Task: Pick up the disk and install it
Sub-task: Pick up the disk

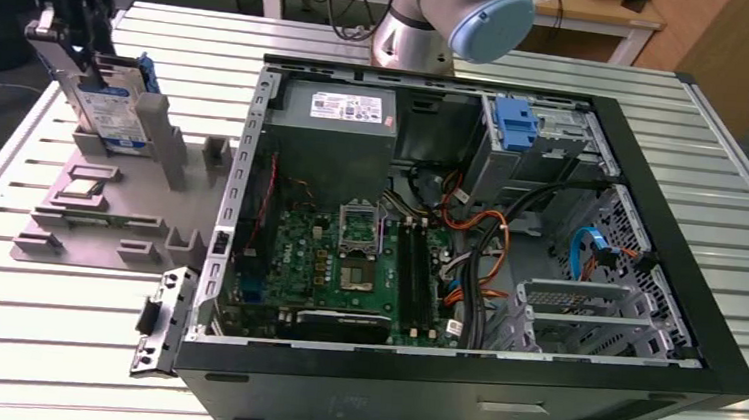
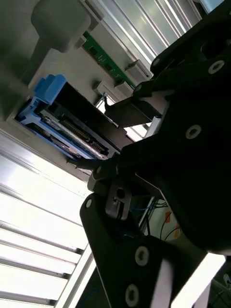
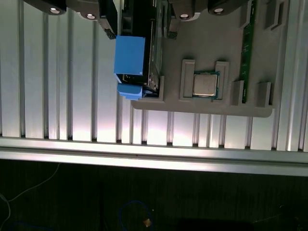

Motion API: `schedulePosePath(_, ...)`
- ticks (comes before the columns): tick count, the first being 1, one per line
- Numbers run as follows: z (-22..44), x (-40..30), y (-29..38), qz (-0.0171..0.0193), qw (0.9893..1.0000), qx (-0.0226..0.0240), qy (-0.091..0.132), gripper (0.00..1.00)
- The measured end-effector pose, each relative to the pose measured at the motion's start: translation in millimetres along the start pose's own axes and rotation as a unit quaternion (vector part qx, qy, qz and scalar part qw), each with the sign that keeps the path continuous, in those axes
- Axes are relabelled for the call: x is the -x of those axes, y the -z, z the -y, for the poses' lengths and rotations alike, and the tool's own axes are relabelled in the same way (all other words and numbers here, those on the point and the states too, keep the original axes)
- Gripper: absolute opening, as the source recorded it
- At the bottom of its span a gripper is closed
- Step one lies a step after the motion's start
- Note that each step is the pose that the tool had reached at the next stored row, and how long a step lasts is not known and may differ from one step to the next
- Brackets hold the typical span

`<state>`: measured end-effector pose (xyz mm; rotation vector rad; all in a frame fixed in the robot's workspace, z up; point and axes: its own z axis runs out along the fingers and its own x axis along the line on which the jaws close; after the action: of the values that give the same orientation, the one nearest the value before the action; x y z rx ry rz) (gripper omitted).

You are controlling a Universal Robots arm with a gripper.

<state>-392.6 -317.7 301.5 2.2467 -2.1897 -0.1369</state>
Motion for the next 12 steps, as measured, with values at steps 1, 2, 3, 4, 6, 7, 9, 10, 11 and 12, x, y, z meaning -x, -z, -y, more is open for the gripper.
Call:
schedulePosePath(1,0.0,0.0,0.0,0.0000,1.0000,0.0000,0.000,0.51)
schedulePosePath(2,0.0,0.0,0.0,0.0000,1.0000,0.0001,0.000,0.51)
schedulePosePath(3,0.0,0.0,0.0,0.0000,1.0000,0.0000,0.000,0.45)
schedulePosePath(4,0.0,0.0,0.0,0.0000,1.0000,0.0000,0.000,0.45)
schedulePosePath(6,0.0,0.1,0.0,0.0000,1.0000,0.0000,0.000,0.39)
schedulePosePath(7,0.1,0.1,-0.4,-0.0004,1.0000,0.0000,0.000,0.39)
schedulePosePath(9,0.1,0.1,-0.8,-0.0016,1.0000,0.0002,0.000,0.39)
schedulePosePath(10,0.1,0.0,-1.1,-0.0023,1.0000,0.0001,0.000,0.39)
schedulePosePath(11,0.1,0.0,-1.3,-0.0029,1.0000,0.0001,0.000,0.39)
schedulePosePath(12,0.1,0.0,-1.2,-0.0029,1.0000,0.0001,0.000,0.39)
